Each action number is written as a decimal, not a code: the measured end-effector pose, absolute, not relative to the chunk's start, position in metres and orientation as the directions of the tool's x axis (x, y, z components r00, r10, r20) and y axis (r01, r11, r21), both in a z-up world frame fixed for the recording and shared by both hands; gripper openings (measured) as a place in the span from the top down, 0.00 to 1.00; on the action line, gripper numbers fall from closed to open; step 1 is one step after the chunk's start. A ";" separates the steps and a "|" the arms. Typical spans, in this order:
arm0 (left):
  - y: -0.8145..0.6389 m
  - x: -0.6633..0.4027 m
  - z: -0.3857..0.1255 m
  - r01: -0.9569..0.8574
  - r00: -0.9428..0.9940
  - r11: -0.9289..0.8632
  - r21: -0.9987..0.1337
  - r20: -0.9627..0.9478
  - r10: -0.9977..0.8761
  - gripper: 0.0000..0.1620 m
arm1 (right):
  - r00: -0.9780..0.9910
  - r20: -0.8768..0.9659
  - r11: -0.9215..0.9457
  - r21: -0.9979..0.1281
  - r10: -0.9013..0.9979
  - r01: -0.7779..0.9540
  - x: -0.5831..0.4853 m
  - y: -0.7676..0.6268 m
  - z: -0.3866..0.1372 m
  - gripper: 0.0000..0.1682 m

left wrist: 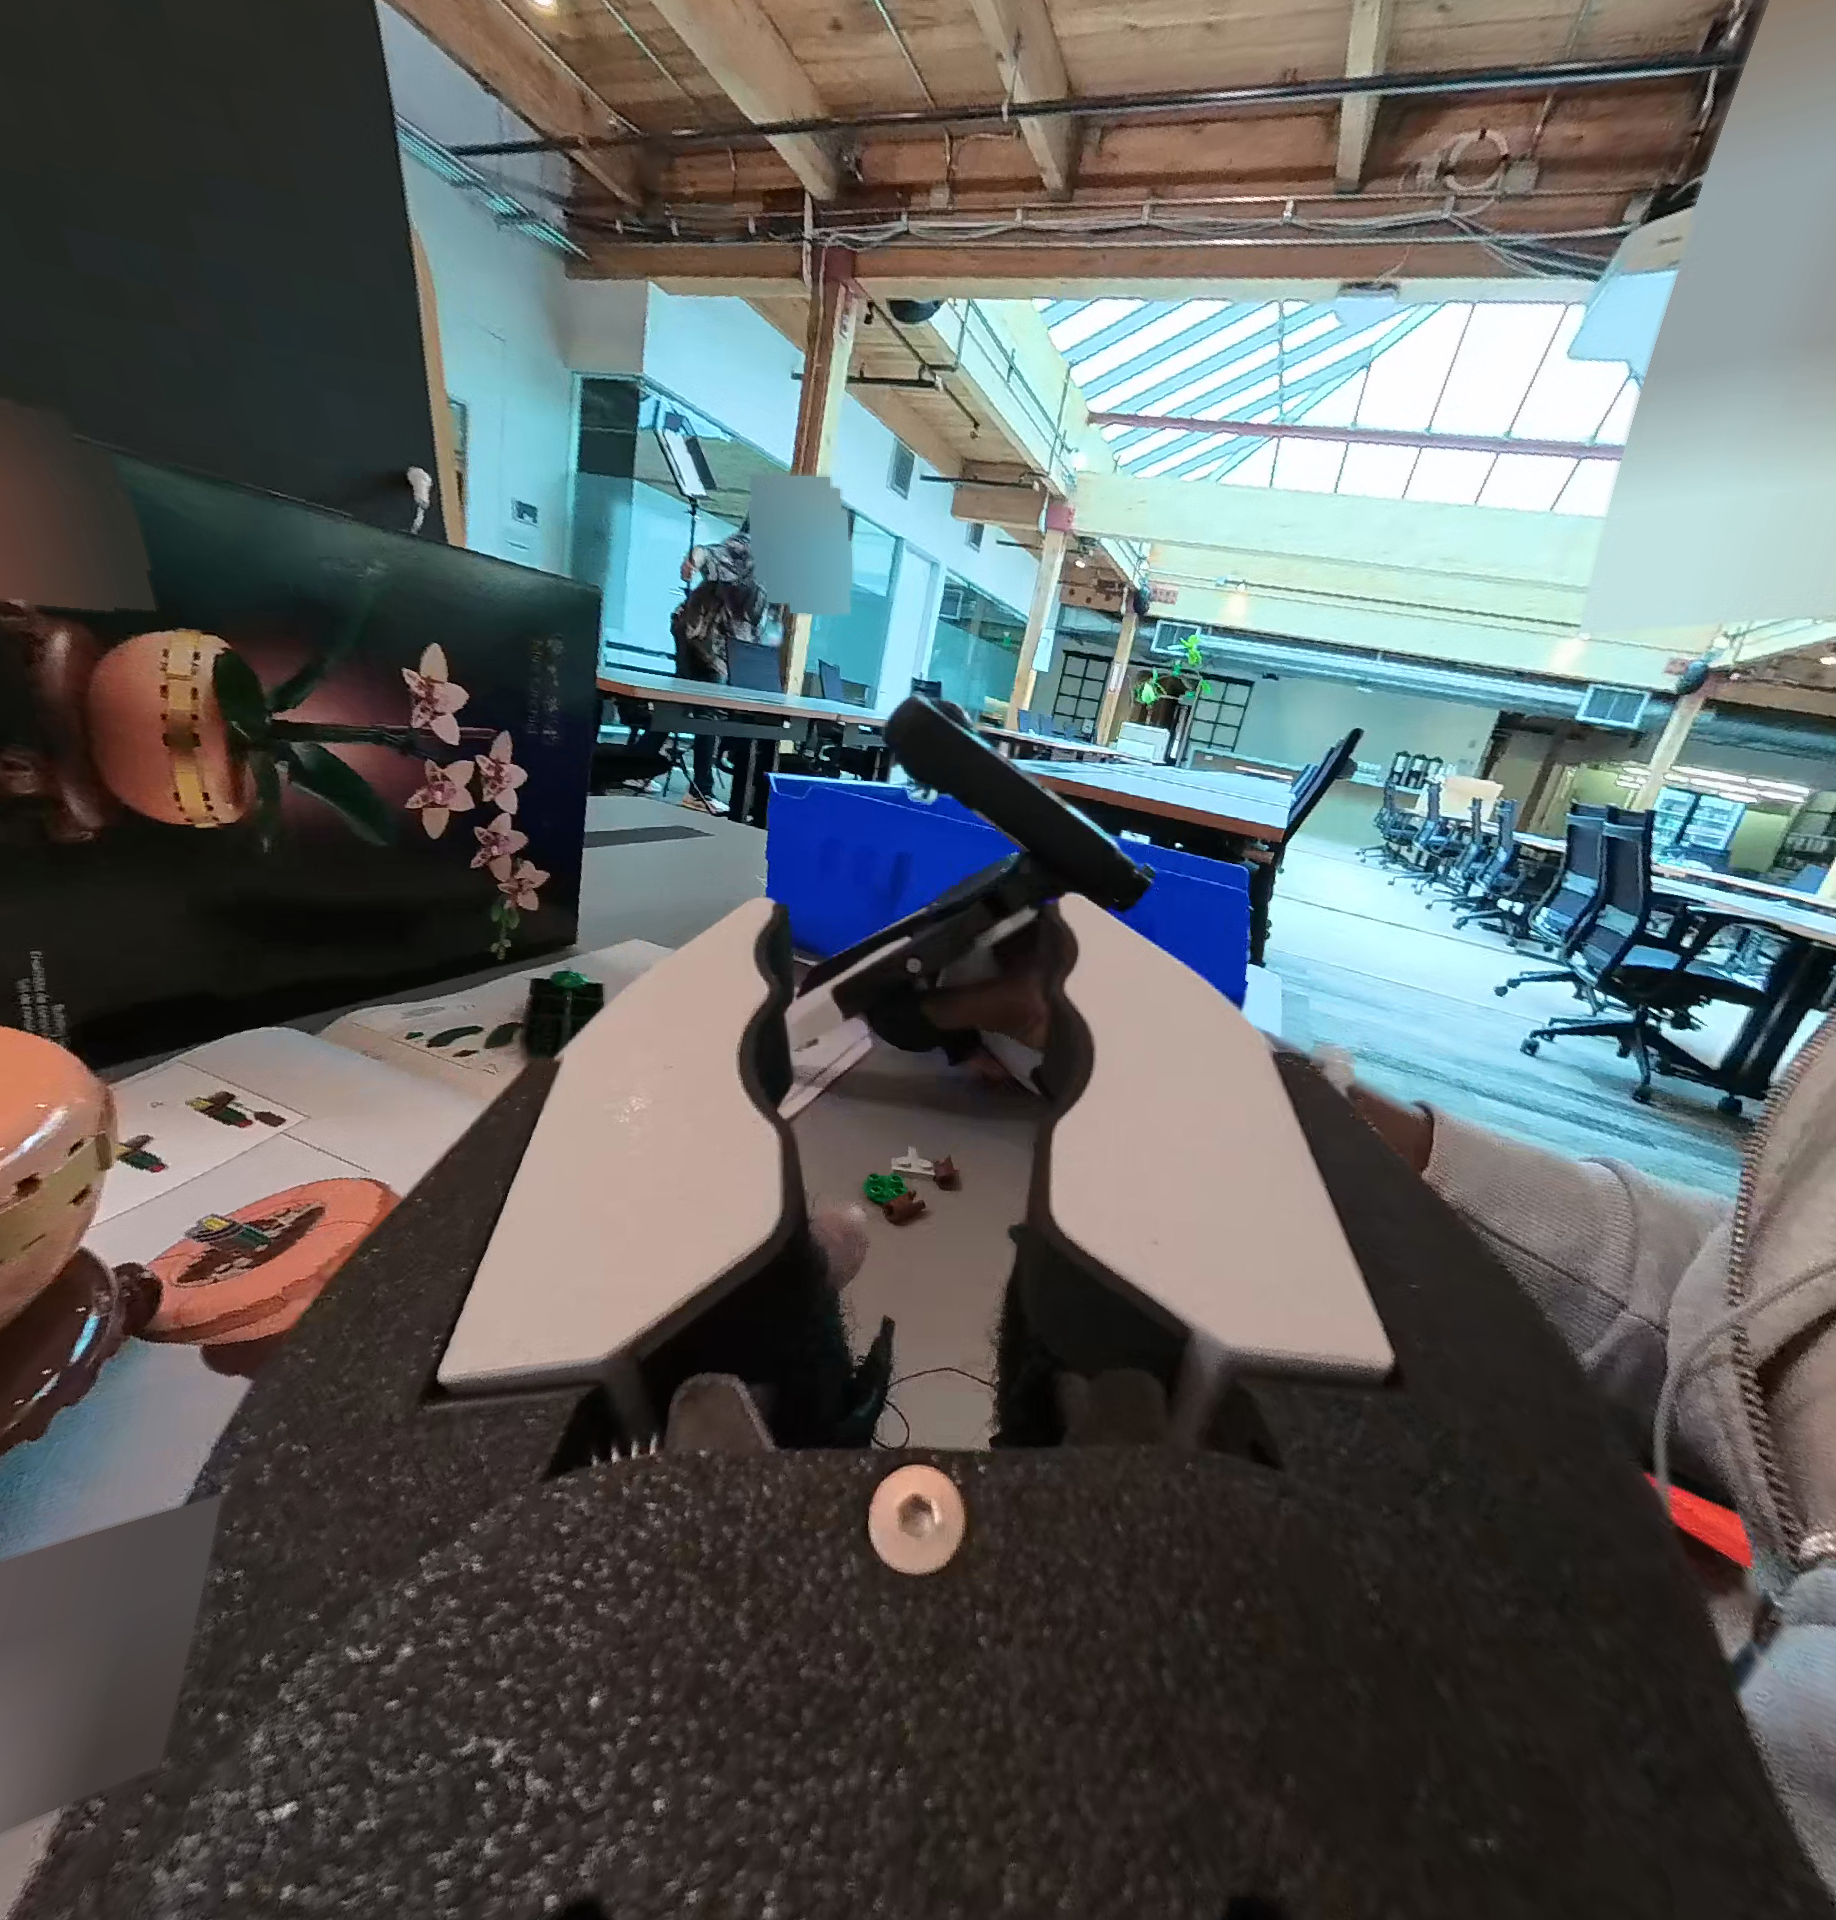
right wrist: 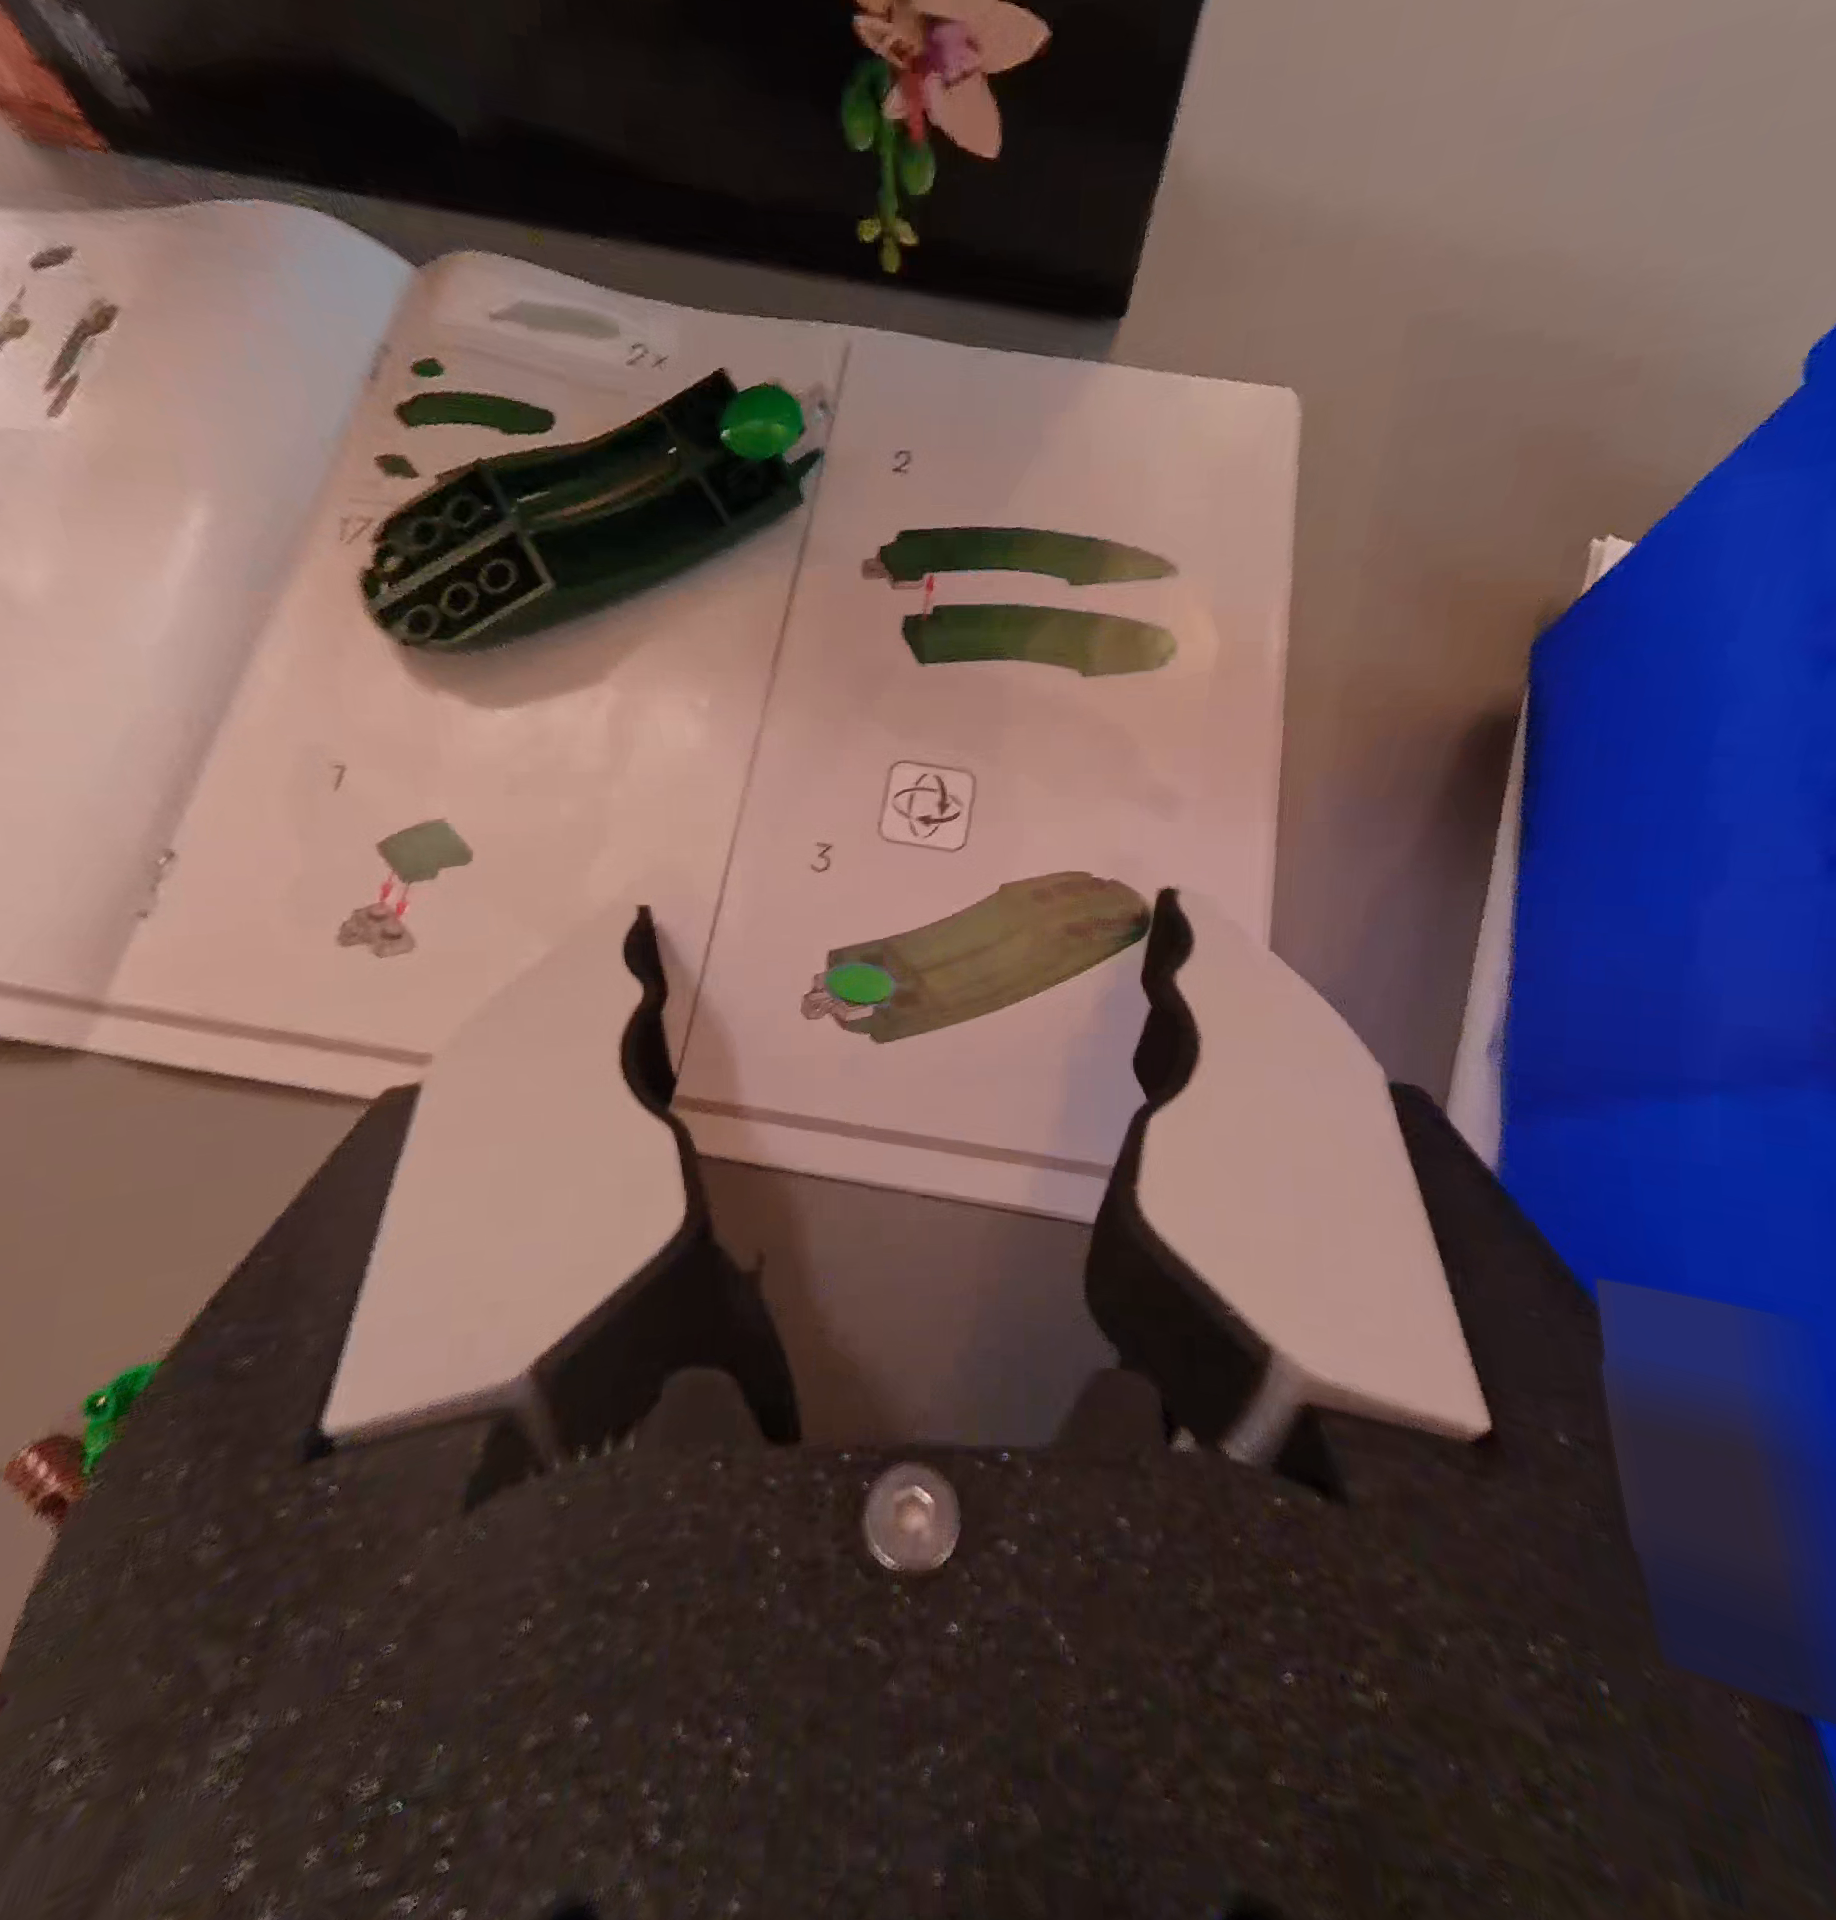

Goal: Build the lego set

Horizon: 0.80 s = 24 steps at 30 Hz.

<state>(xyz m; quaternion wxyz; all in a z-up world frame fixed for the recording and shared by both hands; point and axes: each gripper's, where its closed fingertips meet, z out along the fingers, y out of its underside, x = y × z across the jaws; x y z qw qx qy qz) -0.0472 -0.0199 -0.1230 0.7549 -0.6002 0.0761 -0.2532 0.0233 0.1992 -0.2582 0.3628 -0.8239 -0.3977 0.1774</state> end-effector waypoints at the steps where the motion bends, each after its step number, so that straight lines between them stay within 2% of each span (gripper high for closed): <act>1: -0.018 -0.046 -0.125 0.291 0.857 0.141 -0.946 0.192 -0.479 0.73 | 0.628 -0.005 -0.427 -0.737 0.778 0.524 0.024 0.201 -0.259 0.45; 2: -0.018 -0.045 -0.127 0.289 0.855 0.131 -0.948 0.194 -0.482 0.73 | 0.642 -0.005 -0.439 -0.734 0.767 0.519 0.026 0.202 -0.259 0.42; 4: -0.016 -0.044 -0.131 0.283 0.853 0.115 -0.952 0.195 -0.484 0.73 | 0.752 0.016 -0.519 -0.714 0.659 0.470 0.044 0.211 -0.263 0.22; 5: -0.016 -0.045 -0.132 0.286 0.851 0.112 -0.952 0.199 -0.487 0.73 | 0.764 -0.007 -0.546 -0.704 0.645 0.454 0.046 0.210 -0.265 0.20; 24: -0.020 -0.052 -0.124 0.266 0.870 0.187 -0.946 0.152 -0.469 0.77 | 0.761 -0.006 -0.544 -0.703 0.648 0.458 0.045 0.210 -0.265 0.20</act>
